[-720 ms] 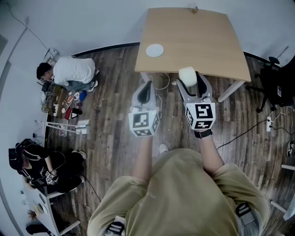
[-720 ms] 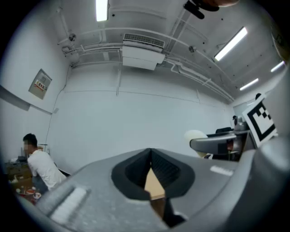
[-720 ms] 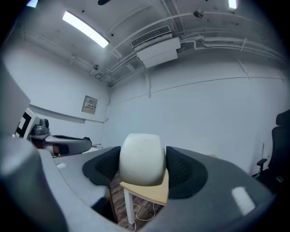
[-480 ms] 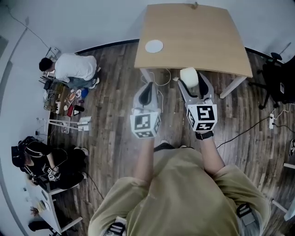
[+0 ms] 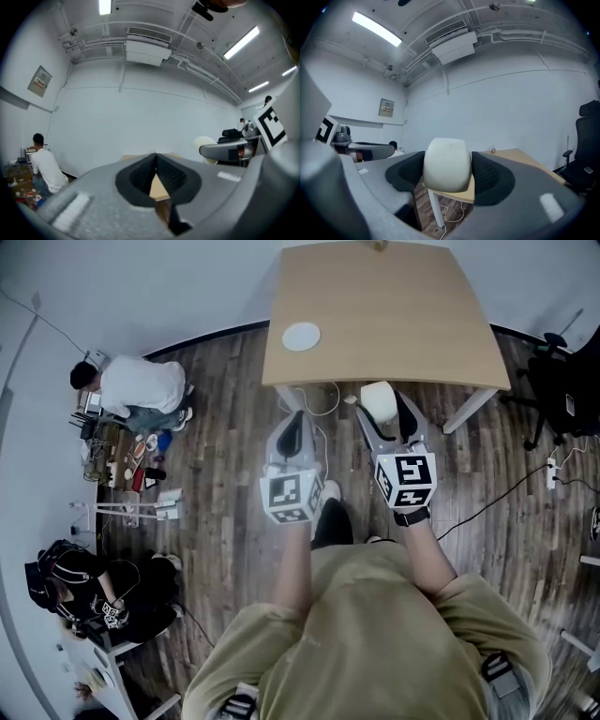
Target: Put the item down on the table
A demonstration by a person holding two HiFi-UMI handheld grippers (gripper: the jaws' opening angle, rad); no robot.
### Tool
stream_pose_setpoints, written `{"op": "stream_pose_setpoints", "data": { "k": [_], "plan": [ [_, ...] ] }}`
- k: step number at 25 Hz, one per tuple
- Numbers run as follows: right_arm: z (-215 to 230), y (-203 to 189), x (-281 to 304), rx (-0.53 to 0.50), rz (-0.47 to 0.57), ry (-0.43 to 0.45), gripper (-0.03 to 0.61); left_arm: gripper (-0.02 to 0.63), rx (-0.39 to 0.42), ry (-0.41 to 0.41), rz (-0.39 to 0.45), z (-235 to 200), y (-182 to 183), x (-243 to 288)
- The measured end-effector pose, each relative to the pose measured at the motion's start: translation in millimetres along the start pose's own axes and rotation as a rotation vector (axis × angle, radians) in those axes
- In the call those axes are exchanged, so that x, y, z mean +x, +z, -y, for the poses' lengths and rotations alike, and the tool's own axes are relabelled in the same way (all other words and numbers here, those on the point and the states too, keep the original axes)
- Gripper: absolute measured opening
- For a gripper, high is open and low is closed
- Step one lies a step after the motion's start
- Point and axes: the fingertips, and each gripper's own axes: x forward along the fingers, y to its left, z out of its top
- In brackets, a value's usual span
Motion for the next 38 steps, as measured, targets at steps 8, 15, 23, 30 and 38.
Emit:
{"op": "stream_pose_setpoints", "data": {
  "k": [8,15,23,30,38],
  "plan": [
    [-8.2,27.6,115.8,-0.037,0.023,-0.011,0.321,0.003,0.068,-0.024,0.118,-80.7,42.8,87.7],
    [-31.1,40.4,215.5,-0.068,0.034,0.034,0.321,0.003,0.014,-0.021,0.116,-155.6,43.3,152.4],
    [-45.6,25.8,283.0,-0.115,-0.005,0.034,0.321,0.003,-0.011,-0.018,0.058,-210.3,19.8,204.6],
    [-6.1,-5.6,338.4,-0.081,-0.068,0.026,0.321,0.002,-0.049,-0.007,0.015,-223.1,-15.0,260.7],
    [29.0,-50.9,417.8,-0.058,-0.176,0.074,0.321,0.002,-0.085,0.018,-0.106,-240.3,-60.5,330.8]
  ]
}}
